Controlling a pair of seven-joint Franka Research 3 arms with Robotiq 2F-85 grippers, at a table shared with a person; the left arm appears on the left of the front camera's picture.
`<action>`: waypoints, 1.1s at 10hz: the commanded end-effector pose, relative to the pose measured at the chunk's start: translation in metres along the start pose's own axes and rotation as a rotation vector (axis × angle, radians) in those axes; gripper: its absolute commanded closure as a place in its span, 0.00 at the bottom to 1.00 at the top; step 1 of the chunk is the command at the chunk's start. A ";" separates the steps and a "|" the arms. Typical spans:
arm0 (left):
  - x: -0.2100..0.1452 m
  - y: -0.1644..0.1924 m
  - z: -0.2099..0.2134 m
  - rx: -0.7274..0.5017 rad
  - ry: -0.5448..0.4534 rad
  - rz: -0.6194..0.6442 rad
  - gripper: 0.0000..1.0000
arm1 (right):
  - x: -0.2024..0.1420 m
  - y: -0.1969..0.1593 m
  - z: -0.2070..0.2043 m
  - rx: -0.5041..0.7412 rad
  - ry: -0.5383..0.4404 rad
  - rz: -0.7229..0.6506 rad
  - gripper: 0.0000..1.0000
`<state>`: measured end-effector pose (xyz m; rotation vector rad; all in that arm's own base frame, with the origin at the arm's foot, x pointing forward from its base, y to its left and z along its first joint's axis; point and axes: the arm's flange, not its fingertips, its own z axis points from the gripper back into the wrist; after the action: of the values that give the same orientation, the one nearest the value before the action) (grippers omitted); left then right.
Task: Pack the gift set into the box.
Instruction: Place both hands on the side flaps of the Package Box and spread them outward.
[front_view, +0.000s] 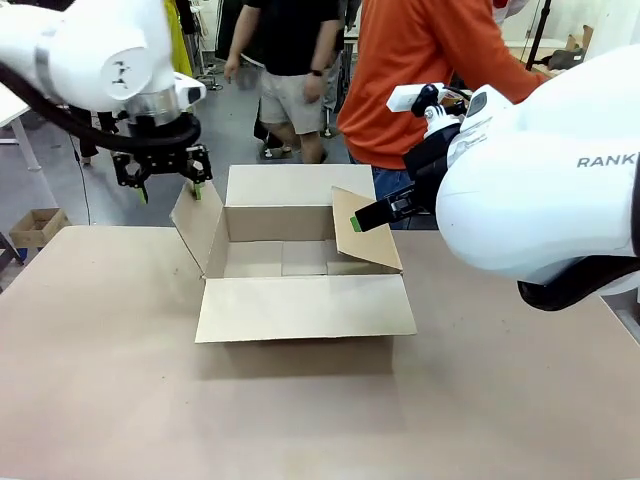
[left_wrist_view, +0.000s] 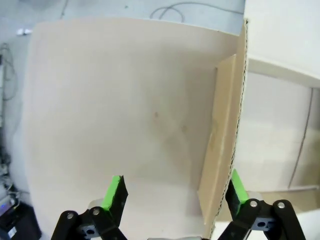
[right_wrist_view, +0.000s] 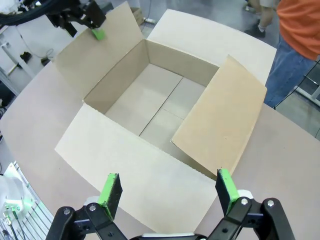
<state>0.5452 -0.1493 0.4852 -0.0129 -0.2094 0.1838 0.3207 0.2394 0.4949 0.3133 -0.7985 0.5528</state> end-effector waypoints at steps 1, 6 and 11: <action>-0.011 0.038 -0.010 -0.176 0.099 -0.075 0.00 | 0.002 -0.001 0.001 0.002 -0.012 0.020 0.00; -0.006 0.099 -0.065 -0.438 0.225 0.012 0.00 | 0.002 -0.001 0.001 0.002 -0.012 0.020 0.00; -0.009 0.080 -0.048 -0.307 0.164 -0.026 0.00 | 0.055 0.003 -0.045 0.003 0.309 -0.010 0.00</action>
<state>0.5332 -0.0714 0.4316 -0.3468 -0.0662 0.1049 0.3432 0.2517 0.4834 0.2455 -0.6427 0.5643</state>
